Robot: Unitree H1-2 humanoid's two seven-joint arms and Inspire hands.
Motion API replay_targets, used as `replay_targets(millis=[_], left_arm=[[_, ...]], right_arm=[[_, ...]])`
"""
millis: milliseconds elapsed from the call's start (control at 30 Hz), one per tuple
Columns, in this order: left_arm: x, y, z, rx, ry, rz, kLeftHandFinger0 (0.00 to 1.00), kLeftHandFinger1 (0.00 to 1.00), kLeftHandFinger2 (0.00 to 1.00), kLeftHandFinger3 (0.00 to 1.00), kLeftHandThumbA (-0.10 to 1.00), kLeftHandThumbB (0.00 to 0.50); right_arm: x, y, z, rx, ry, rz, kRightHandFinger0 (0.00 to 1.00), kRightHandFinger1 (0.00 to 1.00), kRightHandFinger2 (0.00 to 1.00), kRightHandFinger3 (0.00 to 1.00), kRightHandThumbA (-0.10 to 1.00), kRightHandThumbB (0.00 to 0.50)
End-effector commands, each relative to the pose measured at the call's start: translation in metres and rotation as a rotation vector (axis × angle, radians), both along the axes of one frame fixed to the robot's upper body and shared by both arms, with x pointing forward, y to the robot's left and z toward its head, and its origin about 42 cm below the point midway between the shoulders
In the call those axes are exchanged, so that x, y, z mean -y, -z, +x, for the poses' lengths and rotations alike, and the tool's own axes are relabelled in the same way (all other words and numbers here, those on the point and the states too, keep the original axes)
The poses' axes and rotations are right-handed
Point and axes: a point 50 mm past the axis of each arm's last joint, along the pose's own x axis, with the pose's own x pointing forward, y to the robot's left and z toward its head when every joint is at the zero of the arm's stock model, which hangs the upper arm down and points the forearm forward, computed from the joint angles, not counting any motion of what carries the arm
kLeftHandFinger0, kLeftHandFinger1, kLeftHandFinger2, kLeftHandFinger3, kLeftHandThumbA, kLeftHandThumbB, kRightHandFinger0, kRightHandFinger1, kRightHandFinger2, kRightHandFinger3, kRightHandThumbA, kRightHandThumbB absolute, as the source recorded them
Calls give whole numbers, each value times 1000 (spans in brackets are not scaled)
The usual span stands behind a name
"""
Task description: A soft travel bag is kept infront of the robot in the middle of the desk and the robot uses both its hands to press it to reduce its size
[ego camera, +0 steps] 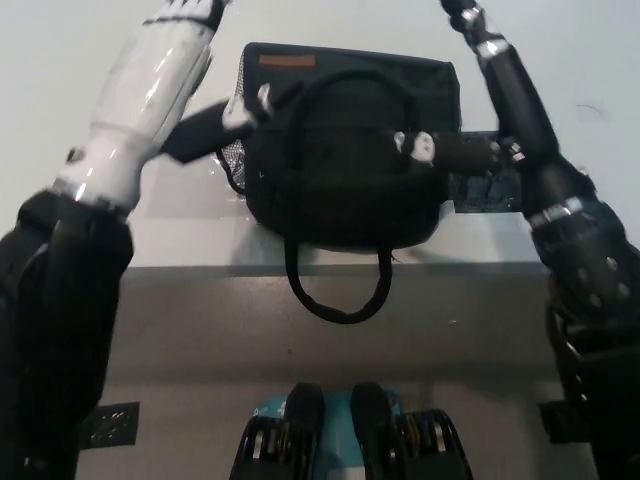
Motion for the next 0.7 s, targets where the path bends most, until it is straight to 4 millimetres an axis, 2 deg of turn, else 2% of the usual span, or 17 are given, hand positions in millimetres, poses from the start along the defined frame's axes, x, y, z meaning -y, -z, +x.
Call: replay_targets(millis=[0,67,200,267,300,367,467,567,667], left_arm=[[4,-14,30,-44,-47,41,1000,1000,1000,1000,1000,250],[10,-16,53,-110,-69,66,1000,1000,1000,1000,1000,278],[19,-7,86,-208,-92,57,1000,1000,1000,1000,1000,323],[22,-5,105,-228,-118,107,1000,1000,1000,1000,1000,317],[23,-5,112,-244,-128,124,1000,1000,1000,1000,1000,314],[21,0,119,-263,-149,162,1000,1000,1000,1000,1000,322],[24,1,132,-275,-178,214,1000,1000,1000,1000,1000,329],[26,6,137,-288,-191,301,1000,1000,1000,1000,1000,342],[33,9,140,-281,-197,347,1000,1000,1000,1000,1000,319]], right_arm=[[-12,-25,23,-6,49,-15,1000,1000,1000,1000,1000,290],[-16,-29,42,-10,71,-33,1000,1000,1000,1000,1000,296],[-13,-34,61,-28,95,-31,1000,1000,1000,1000,1000,294],[-11,-40,75,-49,99,-39,1000,1000,1000,1000,1000,321],[-11,-42,80,-64,95,-31,1000,1000,1000,1000,1000,319],[-12,-39,84,-81,96,-29,1000,1000,1000,1000,1000,316],[-16,-36,88,-102,104,-44,1000,1000,1000,1000,1000,338],[-21,-24,91,-126,103,-59,1000,1000,1000,1000,1000,334],[-21,-22,93,-146,111,-42,1000,1000,1000,1000,1000,332]])
